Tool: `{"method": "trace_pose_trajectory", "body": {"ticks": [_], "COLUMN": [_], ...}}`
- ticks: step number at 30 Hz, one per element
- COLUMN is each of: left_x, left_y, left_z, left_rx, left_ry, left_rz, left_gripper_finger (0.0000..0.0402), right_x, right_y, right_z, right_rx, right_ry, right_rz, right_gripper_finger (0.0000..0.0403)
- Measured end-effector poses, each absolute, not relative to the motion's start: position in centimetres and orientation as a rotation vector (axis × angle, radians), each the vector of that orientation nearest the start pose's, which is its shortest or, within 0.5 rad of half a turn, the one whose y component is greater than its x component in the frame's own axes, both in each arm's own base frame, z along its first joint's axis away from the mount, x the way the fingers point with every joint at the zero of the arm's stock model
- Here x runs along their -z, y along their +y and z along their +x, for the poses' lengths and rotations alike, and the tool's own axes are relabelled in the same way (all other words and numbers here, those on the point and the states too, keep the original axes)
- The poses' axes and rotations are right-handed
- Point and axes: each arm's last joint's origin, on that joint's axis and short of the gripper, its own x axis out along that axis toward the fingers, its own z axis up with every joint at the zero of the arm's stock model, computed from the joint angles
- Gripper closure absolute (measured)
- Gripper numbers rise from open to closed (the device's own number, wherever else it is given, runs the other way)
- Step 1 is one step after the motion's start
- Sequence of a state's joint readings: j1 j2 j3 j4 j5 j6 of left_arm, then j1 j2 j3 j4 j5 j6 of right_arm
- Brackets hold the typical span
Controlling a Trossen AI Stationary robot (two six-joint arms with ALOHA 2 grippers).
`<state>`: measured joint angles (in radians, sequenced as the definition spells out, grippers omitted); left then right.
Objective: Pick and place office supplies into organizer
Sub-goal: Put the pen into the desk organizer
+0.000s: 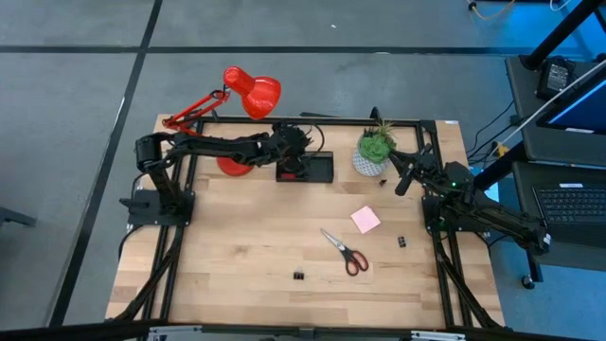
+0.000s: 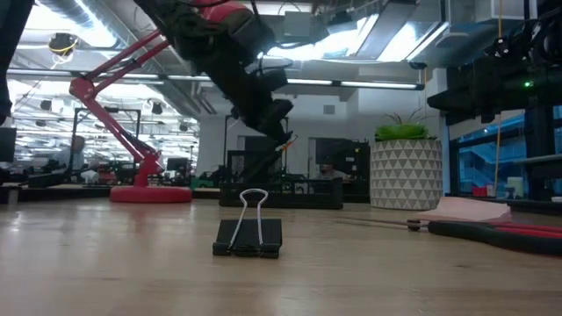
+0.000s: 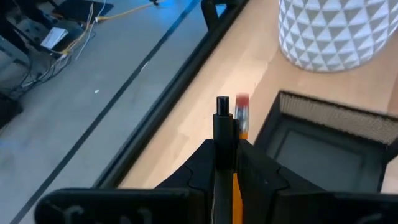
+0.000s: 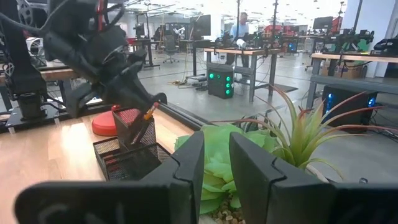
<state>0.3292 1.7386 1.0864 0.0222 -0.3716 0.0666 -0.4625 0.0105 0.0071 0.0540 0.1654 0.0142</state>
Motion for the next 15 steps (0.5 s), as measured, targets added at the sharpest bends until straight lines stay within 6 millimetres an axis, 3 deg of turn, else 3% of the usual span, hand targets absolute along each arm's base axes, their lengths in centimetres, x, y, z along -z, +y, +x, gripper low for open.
{"method": "trace_pose_trajectory", "body": {"ticks": [8, 15], "left_x": [-19.4, -19.3], "left_y": [12.8, 12.7], "left_z": [34.2, 34.2], "left_rx": [-0.635, -0.626], "left_ry": [0.713, 0.717], "left_rz": [0.095, 0.106], "left_gripper_finger": [0.0352, 0.0335], "right_x": [-17.0, -17.0], "right_y": [-4.8, -4.8], "right_z": [8.5, 8.5], "right_rx": [0.627, 0.628], "right_ry": [-0.055, -0.055], "right_rz": [0.006, 0.007], "right_gripper_finger": [0.0323, 0.0323]}}
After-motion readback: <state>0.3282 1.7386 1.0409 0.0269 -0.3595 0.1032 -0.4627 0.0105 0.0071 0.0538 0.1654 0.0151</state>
